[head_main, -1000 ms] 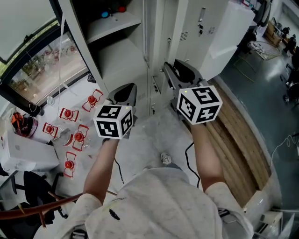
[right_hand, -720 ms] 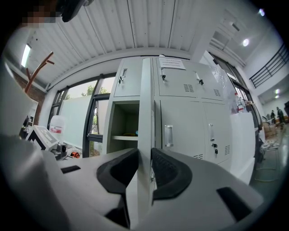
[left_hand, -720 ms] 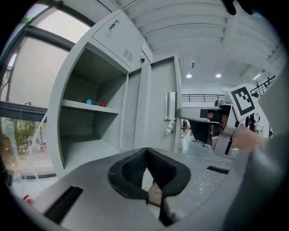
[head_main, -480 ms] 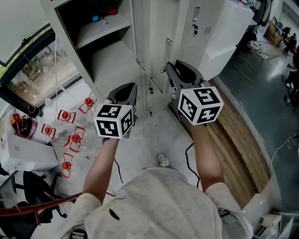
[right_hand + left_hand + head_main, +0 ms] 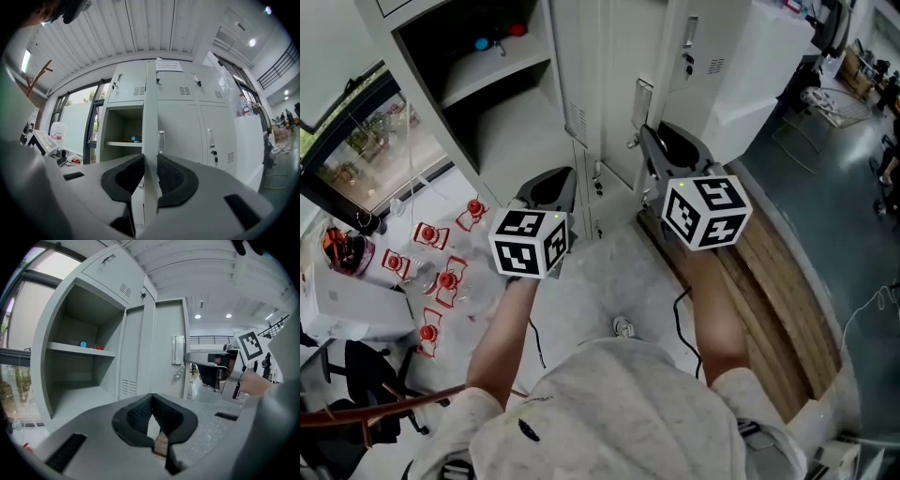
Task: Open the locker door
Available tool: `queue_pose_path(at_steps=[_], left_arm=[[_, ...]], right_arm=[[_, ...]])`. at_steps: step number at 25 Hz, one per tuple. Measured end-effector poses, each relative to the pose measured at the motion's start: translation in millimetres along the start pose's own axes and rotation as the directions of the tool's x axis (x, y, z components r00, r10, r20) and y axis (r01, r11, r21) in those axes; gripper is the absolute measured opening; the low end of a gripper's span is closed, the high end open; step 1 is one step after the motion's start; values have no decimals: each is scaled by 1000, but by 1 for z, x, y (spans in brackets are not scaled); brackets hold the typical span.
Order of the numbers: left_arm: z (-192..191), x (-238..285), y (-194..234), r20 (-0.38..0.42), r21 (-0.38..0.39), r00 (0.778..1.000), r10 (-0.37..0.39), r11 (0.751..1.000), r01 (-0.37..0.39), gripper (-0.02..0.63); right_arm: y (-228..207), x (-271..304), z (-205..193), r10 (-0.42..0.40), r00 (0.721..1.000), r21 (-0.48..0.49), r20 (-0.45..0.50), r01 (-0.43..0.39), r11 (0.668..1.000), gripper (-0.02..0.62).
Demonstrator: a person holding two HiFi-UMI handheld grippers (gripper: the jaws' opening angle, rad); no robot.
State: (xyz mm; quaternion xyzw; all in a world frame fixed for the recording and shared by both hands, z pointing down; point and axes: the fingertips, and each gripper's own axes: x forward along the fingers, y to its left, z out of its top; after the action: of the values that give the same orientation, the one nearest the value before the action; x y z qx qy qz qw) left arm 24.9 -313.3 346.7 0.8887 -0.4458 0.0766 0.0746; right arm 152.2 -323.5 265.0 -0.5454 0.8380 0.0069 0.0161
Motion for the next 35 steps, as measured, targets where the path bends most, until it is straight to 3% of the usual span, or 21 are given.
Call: queue_pose_path(at_steps=[20,35], left_arm=[[6,24,-8,-2,4,999,39,999,-39,6],[8,21,-9,0,4,999,44,999,-44,6]], right_arm=[[-52,14,-1,1,1000,3,-15,-1,1000,83],[-56,15,0,-51,999,-44,-18,51,998,86]])
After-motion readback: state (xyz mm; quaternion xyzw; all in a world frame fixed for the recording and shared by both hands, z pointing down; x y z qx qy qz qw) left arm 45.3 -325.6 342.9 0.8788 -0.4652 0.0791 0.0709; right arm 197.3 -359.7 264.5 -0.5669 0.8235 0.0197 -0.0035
